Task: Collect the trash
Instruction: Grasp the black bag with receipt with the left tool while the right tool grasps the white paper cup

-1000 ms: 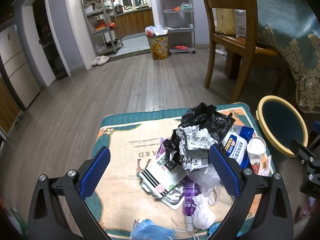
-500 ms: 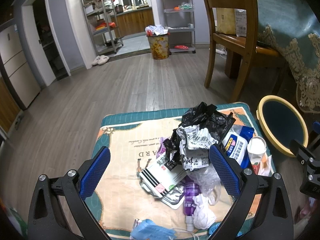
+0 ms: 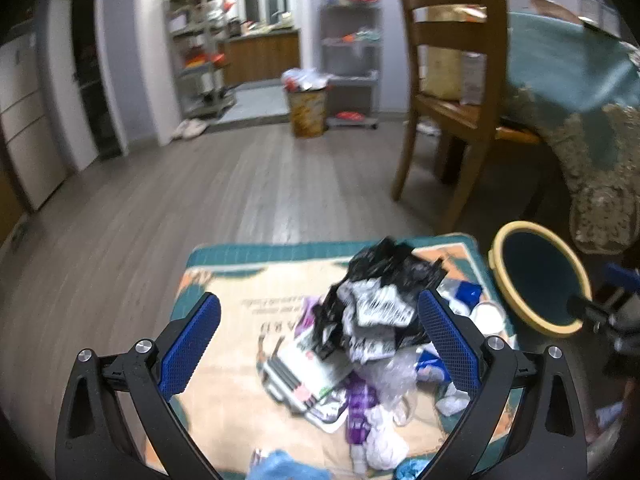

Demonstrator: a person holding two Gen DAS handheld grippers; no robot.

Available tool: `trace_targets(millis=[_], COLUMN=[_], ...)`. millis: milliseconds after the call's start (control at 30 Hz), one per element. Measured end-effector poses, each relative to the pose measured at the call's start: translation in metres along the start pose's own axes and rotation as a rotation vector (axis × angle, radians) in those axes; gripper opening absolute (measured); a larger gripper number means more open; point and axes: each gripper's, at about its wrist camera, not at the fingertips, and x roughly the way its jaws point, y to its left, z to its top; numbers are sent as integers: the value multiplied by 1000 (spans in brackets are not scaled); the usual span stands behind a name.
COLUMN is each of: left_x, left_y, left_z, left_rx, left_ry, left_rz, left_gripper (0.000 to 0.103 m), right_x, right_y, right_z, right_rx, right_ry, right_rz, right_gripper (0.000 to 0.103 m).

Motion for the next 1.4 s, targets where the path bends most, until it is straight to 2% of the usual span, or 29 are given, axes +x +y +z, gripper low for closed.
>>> trace_targets(millis=[100,267,367,500,767,900,933,967,1000,1033,1100,1233,1400], left_x=[11,33,50,70,95,110,115,118,120,122,125,116,90], left_y=[-2,0,-1,-9,-34,-37,-37,-37,-37,-39,-40,-36,-31], left_z=[11,22,19,16,7,3,1,-1,-2,-4,-5,-1,13], left_rx=[68,81,74,66,122,123,121,124,130,141,146,140,131], left_ry=[37,61,92,146,199,237,249,260,271,293,318,301,192], left_rz=[6,15,1,-53,-122,-126,-126,-136,-143,-155,-172,-173,-142], left_gripper=[98,98,98,98,97,95,95,92,82,68,56,44,42], right_x=[6,34,59,91,130,140,140,140,140,138,134,125,103], right_y=[-19,-46,-41,-14,7,7,6,7,8,9,12,14,7], right_z=[11,13,4,-10,-26,-30,-31,-32,-32,-32,-30,-26,-11], right_rx=[1,41,57,18,62,100,113,114,112,106,88,58,66], right_ry=[12,43,116,217,332,369,373,375,375,374,363,342,269], right_rz=[16,43,109,187,287,290,296,299,300,305,308,302,319], right_gripper=[97,97,97,96,71,43,43,43,42,42,42,42,42])
